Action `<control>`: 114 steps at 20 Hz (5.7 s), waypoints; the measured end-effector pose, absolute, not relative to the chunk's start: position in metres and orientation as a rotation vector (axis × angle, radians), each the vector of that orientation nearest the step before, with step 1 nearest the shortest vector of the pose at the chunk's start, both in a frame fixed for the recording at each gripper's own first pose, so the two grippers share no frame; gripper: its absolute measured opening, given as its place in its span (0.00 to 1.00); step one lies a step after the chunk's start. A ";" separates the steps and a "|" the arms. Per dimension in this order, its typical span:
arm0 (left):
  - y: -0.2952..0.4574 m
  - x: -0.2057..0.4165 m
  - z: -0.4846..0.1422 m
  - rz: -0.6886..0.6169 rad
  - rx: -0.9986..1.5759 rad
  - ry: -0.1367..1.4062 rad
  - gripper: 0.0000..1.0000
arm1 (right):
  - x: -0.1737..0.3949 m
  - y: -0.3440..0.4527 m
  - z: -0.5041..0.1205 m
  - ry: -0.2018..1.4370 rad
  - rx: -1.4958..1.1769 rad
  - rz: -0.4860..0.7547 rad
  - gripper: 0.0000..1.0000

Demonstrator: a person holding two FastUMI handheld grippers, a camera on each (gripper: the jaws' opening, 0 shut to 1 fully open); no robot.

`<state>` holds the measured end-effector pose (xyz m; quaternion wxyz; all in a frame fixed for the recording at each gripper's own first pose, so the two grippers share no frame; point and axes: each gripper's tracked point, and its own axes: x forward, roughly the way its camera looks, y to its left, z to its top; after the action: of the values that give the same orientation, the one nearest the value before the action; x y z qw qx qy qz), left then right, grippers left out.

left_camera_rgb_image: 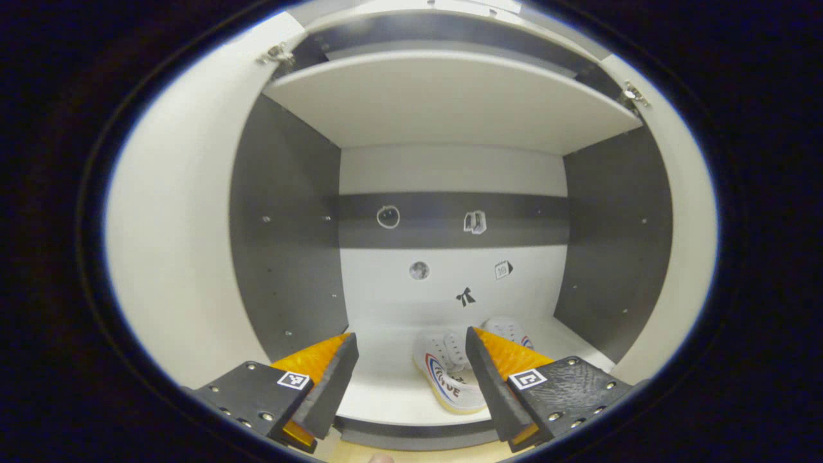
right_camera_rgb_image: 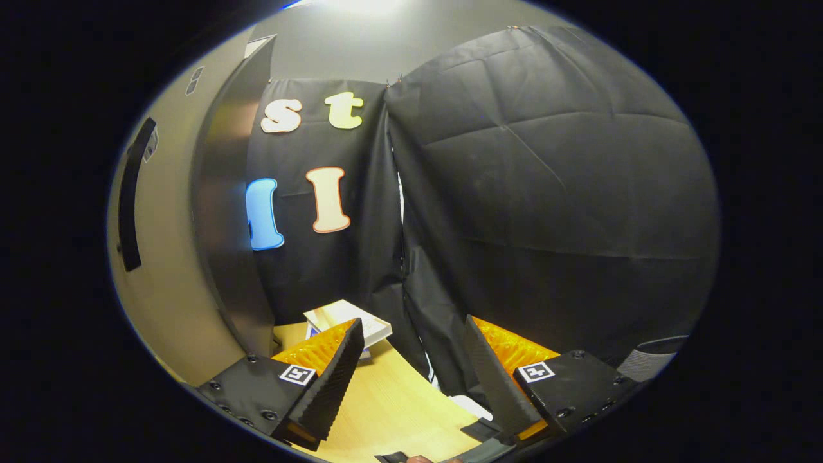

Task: Grab one shoe with the right hand and put it into the shoe cabinet, grab the other shoe with the left hand and put it into the shoe cabinet; then close the right door with the right hand and the left door with the left hand.

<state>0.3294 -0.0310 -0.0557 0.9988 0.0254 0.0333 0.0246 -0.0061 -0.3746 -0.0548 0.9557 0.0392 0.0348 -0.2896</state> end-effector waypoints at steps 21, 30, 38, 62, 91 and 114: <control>0.013 0.057 -0.109 0.031 0.048 0.064 0.94 | -0.012 -0.263 0.059 -0.019 0.168 -0.359 0.98; 0.058 0.007 -0.130 0.075 -0.034 0.094 0.94 | 0.003 -0.210 0.075 -0.025 0.063 -0.253 0.98; 0.084 -0.031 -0.148 0.150 -0.077 0.080 0.95 | -0.002 -0.199 0.077 -0.008 -0.064 -0.320 0.97; 0.157 -0.080 -0.140 0.307 -0.024 0.082 0.95 | 0.043 -0.022 0.060 0.008 0.041 0.033 0.98; 0.271 0.101 -0.019 0.134 -0.028 -0.040 0.94 | -0.039 -0.145 -0.038 0.187 0.186 -0.313 0.98; 0.109 0.136 -0.021 0.137 0.093 0.067 0.92 | -0.009 -0.167 -0.026 0.180 0.177 -0.282 0.98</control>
<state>0.1364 0.1090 -0.0213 0.9960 0.0462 0.0333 0.0687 -0.0087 -0.1669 -0.0259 0.9822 0.0877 0.0894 -0.1403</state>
